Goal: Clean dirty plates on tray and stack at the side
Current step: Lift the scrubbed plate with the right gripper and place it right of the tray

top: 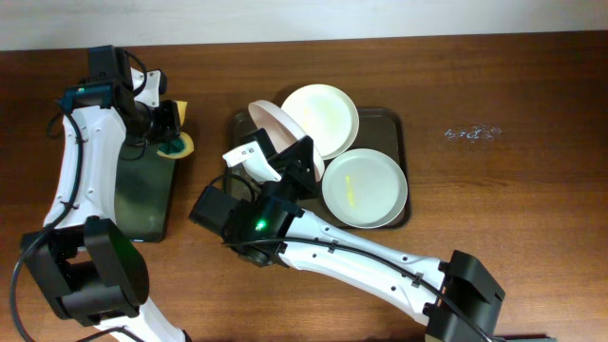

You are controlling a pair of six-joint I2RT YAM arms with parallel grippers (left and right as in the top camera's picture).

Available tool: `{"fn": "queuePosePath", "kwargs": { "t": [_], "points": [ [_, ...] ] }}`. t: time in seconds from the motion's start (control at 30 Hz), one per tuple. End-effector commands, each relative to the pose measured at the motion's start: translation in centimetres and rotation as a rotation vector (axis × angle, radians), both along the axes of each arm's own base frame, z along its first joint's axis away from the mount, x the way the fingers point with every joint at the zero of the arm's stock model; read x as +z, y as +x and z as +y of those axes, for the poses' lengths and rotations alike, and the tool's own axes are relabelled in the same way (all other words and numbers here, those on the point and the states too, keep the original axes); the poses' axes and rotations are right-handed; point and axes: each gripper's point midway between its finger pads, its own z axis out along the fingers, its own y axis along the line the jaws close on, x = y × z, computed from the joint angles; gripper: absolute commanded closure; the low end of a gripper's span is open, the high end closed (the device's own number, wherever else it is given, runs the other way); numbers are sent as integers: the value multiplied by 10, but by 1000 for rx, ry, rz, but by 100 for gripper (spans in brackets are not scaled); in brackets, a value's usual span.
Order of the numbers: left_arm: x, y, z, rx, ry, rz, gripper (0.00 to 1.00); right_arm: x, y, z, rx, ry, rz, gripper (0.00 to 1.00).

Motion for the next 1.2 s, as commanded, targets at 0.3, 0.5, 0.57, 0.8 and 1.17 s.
{"fn": "queuePosePath", "kwargs": {
  "t": [0.3, 0.5, 0.57, 0.8, 1.17],
  "points": [
    [12, 2, 1, 7, 1, -29, 100, -92, 28, -9, 208, 901, 923, 96],
    [12, 2, 1, 7, 1, -29, 100, -59, 60, -243, -129, 1321, 786, 96],
    [12, 2, 1, 7, 1, -29, 100, -76, 43, -329, -345, 1403, 693, 96],
    [12, 2, 1, 7, 1, -29, 100, -197, -4, -428, -638, 1426, 531, 96],
    [12, 3, 1, 7, 2, -30, 100, -228, -6, -423, -641, 1455, 542, 58]
  ]
}}
